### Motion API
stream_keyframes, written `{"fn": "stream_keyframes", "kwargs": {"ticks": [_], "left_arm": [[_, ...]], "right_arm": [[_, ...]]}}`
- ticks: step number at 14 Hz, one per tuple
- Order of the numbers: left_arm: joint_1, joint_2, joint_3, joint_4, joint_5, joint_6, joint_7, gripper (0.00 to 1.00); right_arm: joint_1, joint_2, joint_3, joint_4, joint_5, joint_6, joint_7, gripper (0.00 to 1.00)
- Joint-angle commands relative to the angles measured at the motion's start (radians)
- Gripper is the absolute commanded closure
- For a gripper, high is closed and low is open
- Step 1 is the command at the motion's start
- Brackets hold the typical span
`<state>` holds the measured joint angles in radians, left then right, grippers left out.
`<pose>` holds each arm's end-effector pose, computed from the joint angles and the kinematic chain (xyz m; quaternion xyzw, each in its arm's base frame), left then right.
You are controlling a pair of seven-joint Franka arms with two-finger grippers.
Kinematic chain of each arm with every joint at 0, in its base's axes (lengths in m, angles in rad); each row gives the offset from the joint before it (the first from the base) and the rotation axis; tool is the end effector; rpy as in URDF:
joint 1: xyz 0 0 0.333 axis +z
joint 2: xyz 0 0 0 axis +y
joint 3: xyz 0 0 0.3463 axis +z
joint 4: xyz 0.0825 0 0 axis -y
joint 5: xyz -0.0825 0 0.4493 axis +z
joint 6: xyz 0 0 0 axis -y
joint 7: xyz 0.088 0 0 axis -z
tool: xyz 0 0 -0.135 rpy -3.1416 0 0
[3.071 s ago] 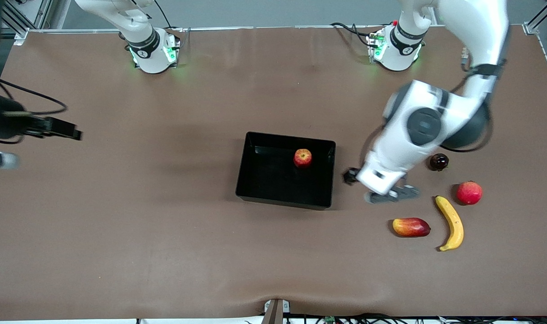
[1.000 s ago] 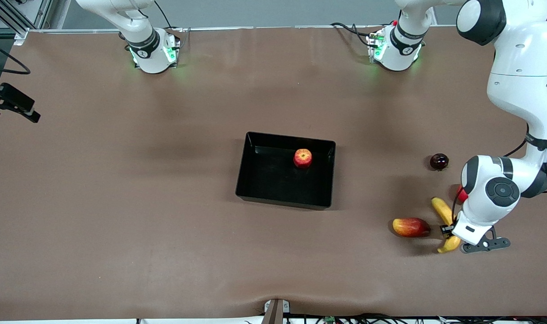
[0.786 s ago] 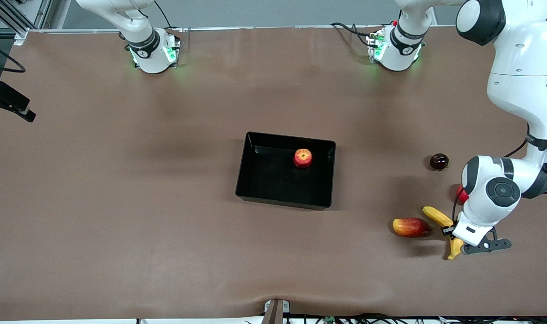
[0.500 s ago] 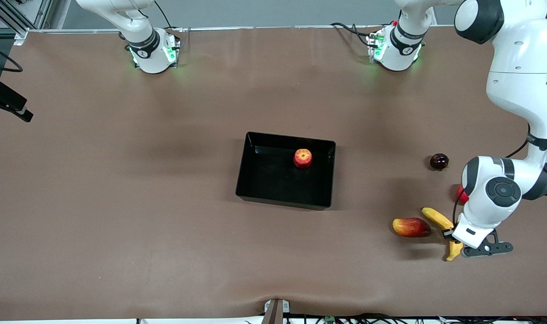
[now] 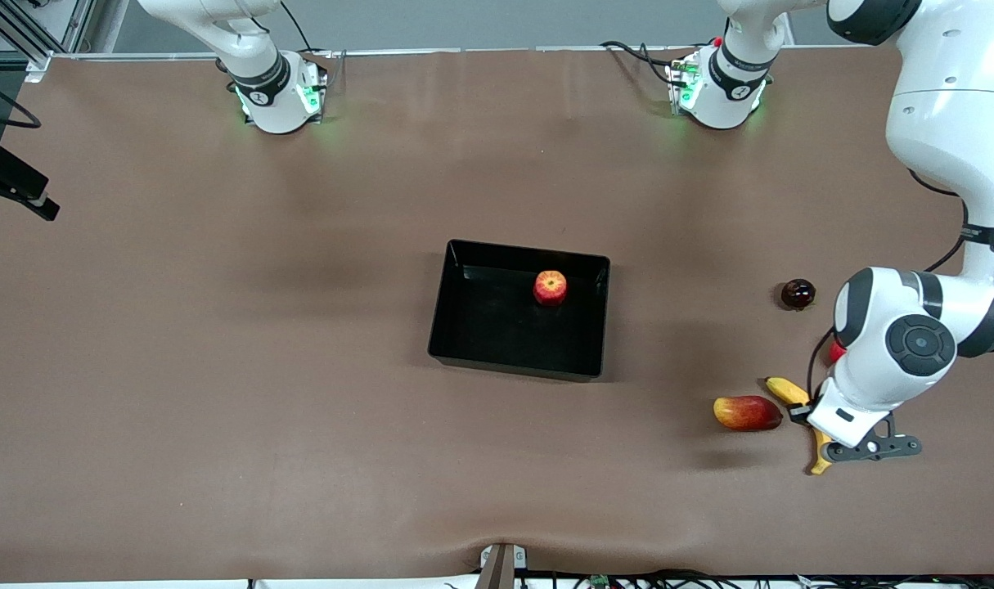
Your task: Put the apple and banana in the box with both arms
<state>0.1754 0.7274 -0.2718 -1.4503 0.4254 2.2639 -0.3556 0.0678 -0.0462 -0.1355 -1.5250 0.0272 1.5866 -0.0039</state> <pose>0.8113 -0.0215 0.2379 -0.9939 -0.0406 -0.0766 0.0676 0.6071 -0.0396 0.6812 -0.9979 0.0314 -0.0542 0.0148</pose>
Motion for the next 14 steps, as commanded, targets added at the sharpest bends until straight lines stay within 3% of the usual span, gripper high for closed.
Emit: {"fn": "stream_keyframes", "kwargs": {"ticks": [1,6,9,14], "left_arm": [[0.009,-0.025,-0.030,-0.036,-0.019,-0.036,-0.025,1.00],[0.007,-0.078,-0.145,-0.036,-0.019,-0.219,-0.130,1.00],[-0.010,-0.092,-0.210,-0.032,-0.019,-0.245,-0.253,1.00],[-0.120,-0.091,-0.214,-0.030,-0.008,-0.247,-0.472,1.00]], "right_arm": [[-0.011,0.014,0.002,0.032,0.005,-0.019,-0.013,0.00],[-0.016,0.016,0.002,0.031,0.005,-0.019,-0.013,0.00],[-0.016,0.016,0.000,0.031,0.005,-0.019,-0.013,0.00],[-0.017,0.017,0.000,0.031,0.003,-0.017,-0.011,0.00]]}}
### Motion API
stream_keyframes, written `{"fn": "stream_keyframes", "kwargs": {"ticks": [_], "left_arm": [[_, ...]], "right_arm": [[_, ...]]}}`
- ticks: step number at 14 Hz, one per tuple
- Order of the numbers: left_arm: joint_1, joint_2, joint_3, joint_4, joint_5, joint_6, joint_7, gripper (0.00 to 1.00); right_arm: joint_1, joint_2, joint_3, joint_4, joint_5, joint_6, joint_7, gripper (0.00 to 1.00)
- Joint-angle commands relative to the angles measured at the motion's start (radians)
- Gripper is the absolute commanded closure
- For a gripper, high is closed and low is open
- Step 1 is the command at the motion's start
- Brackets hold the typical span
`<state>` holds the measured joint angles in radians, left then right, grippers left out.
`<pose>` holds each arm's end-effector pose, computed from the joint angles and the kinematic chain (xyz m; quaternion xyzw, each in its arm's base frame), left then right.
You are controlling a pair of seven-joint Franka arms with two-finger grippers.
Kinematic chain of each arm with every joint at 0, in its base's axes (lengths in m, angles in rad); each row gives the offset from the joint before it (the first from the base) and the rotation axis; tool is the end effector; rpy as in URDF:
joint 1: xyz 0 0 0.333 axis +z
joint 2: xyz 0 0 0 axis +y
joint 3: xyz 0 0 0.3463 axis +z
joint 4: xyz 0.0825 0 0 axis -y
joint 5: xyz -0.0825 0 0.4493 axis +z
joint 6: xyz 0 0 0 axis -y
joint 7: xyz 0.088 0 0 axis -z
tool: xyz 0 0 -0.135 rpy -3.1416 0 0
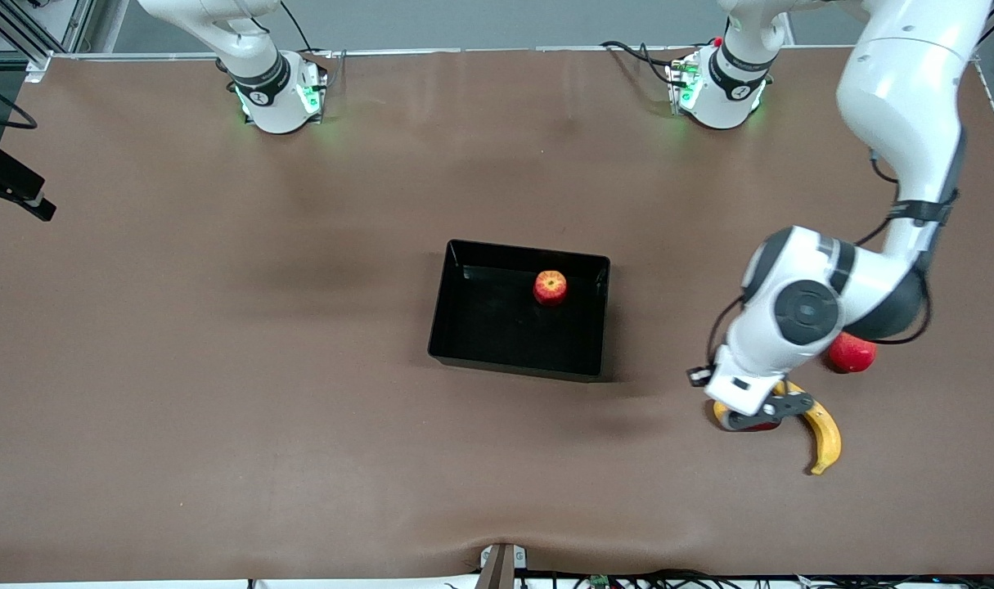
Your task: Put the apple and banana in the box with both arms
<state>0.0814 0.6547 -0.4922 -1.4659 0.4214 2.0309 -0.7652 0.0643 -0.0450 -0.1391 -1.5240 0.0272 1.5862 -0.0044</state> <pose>0.7524 -0.2250 0.2953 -0.9913 -0.1248 -0.0212 0.0361 0.6072 -0.0439 0.6810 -0.9978 0.0347 -0.0540 0.0146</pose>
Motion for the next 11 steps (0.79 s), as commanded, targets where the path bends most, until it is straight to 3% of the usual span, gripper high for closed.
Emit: {"fn": "stream_keyframes", "kwargs": {"ticks": [1,11], "left_arm": [[-0.047,-0.018,0.006,-0.017,-0.003,-0.014,-0.109,1.00],[-0.241,-0.010,0.006,0.033,-0.003,-0.006,-0.328,1.00]], "right_arm": [[-0.014,0.016,0.004,0.030,0.003,-0.017,-0.011,0.00],[-0.021,0.017,0.004,0.030,0.003,-0.012,-0.011,0.00]]}}
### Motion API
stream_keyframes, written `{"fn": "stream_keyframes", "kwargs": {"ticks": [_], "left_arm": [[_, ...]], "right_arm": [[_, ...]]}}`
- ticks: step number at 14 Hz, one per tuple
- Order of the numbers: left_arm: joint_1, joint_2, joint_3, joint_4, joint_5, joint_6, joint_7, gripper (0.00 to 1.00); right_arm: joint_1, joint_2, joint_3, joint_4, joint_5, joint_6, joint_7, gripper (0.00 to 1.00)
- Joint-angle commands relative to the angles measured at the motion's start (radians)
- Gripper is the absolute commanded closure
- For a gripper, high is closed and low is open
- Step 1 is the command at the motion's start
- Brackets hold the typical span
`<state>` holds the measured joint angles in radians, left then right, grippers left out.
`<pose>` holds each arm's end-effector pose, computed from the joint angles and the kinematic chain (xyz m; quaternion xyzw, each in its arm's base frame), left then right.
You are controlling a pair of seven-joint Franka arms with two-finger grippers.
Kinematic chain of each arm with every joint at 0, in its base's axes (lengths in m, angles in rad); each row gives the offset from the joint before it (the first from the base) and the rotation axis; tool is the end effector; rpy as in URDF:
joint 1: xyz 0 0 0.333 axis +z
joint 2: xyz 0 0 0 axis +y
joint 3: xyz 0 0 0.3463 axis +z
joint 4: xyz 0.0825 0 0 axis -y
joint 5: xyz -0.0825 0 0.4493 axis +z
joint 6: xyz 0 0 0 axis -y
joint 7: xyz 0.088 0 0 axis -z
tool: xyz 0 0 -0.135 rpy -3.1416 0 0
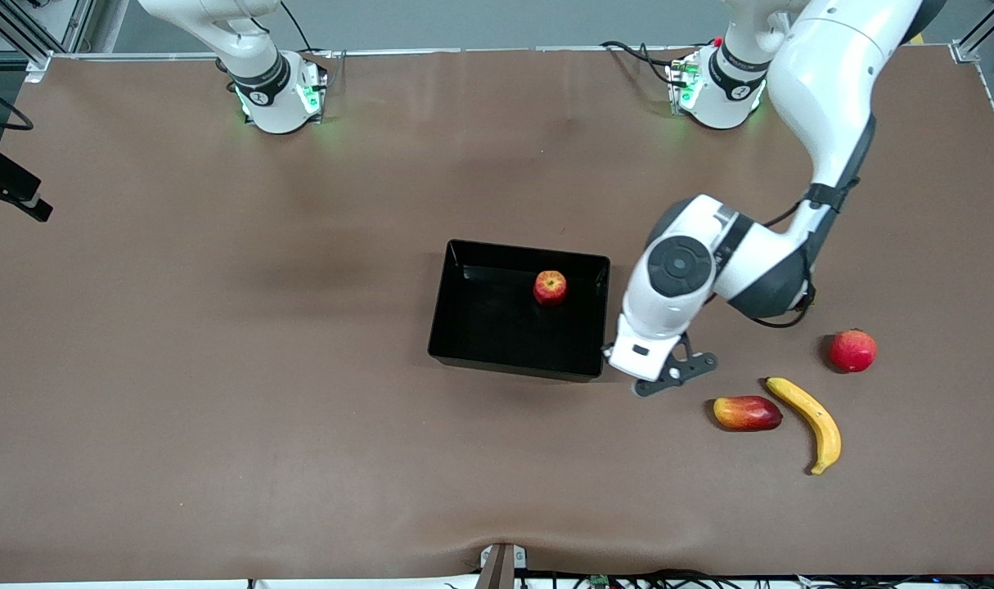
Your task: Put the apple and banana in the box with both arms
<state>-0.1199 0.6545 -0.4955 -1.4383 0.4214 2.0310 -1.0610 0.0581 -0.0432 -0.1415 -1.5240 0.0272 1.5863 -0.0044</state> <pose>0.6996 -0.3728 0.3100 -0.9836 -0.1747 -0.0393 0.0203 0.6074 -0.0492 0.6799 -0.9977 0.0390 -0.0532 0.0143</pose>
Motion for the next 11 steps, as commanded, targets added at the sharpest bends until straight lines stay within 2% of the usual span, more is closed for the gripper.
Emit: {"fn": "stream_keyframes", "kwargs": {"ticks": [1,5,11], "left_arm": [[-0.062,-0.010,0.011,0.006,0.000,-0.006,-0.037,1.00],[-0.115,-0.001,0.020,-0.002,0.008,-0.006,-0.040,1.00],[-0.095,-0.027,0.014,-0.054,0.023,-0.075,-0.063,1.00]], "right_arm": [[-0.015,0.016,0.007,0.030,0.003,-0.012,-0.011,0.00],[-0.015,0.016,0.007,0.030,0.003,-0.012,-0.011,0.00],[-0.015,0.016,0.007,0.030,0.003,-0.012,-0.009,0.00]]}}
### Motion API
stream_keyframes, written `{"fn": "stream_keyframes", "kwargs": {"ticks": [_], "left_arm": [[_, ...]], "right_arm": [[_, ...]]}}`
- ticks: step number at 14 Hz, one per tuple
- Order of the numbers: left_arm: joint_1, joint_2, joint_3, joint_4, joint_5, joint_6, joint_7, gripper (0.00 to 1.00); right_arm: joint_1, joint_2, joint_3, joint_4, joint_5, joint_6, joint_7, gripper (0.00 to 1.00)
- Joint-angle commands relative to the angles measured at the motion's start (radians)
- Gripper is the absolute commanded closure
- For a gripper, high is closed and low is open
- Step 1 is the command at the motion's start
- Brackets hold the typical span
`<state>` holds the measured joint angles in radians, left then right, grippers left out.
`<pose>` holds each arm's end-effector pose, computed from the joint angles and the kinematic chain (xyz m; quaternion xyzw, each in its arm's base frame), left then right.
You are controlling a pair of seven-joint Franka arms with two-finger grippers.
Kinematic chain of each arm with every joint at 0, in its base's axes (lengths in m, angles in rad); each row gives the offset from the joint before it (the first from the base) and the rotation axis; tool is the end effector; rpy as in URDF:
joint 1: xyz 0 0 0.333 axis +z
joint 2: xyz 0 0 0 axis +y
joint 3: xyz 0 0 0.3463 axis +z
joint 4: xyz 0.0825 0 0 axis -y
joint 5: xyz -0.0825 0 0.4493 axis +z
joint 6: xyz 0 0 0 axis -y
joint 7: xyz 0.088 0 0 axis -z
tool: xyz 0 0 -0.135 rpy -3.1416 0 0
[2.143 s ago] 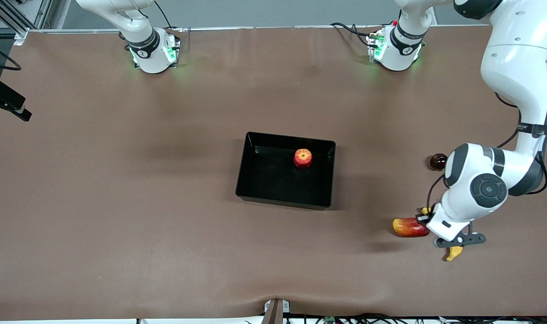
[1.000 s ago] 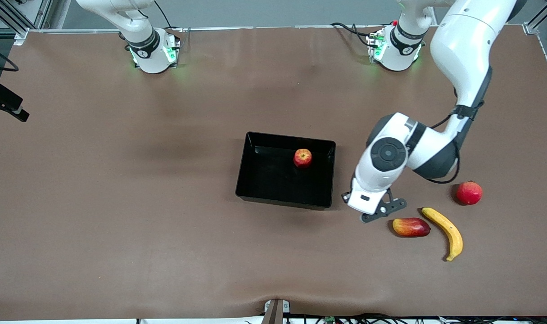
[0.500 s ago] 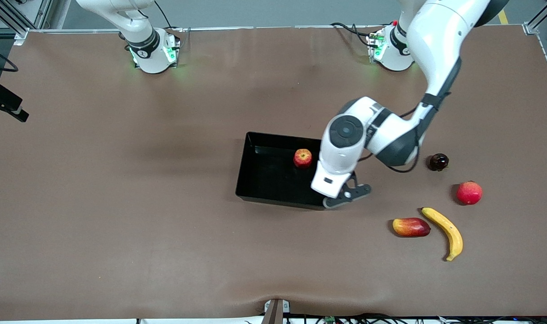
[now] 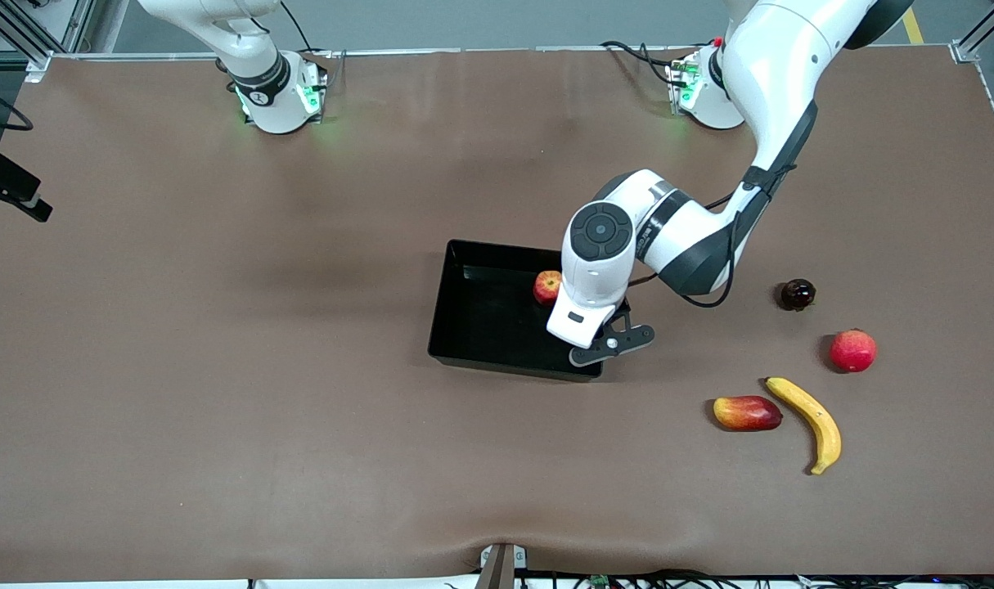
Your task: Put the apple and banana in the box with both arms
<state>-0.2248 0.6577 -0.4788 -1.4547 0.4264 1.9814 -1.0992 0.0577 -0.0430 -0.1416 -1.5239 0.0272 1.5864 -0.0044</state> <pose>0.6535 -0.4290 0.2924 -0.9878 -0.1454 -0.0227 0.0499 0.6075 -0.0495 0.6798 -0.9977 0.0393 -0.0532 0.0143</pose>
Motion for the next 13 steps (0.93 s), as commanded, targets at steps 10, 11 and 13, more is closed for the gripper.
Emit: {"fn": "stream_keyframes", "kwargs": {"ticks": [10,11,13], "left_arm": [[-0.039,0.040,-0.009,-0.042,-0.038,0.028,-0.036,1.00],[-0.047,0.048,-0.007,-0.041,-0.038,0.028,-0.033,1.00],[-0.051,0.057,-0.007,-0.041,-0.037,0.028,-0.018,1.00]], "right_arm": [[-0.015,0.015,0.007,0.030,0.005,-0.014,-0.011,0.00],[-0.015,0.015,0.007,0.030,0.005,-0.014,-0.011,0.00],[-0.015,0.015,0.007,0.028,0.005,-0.016,-0.011,0.00]]}}
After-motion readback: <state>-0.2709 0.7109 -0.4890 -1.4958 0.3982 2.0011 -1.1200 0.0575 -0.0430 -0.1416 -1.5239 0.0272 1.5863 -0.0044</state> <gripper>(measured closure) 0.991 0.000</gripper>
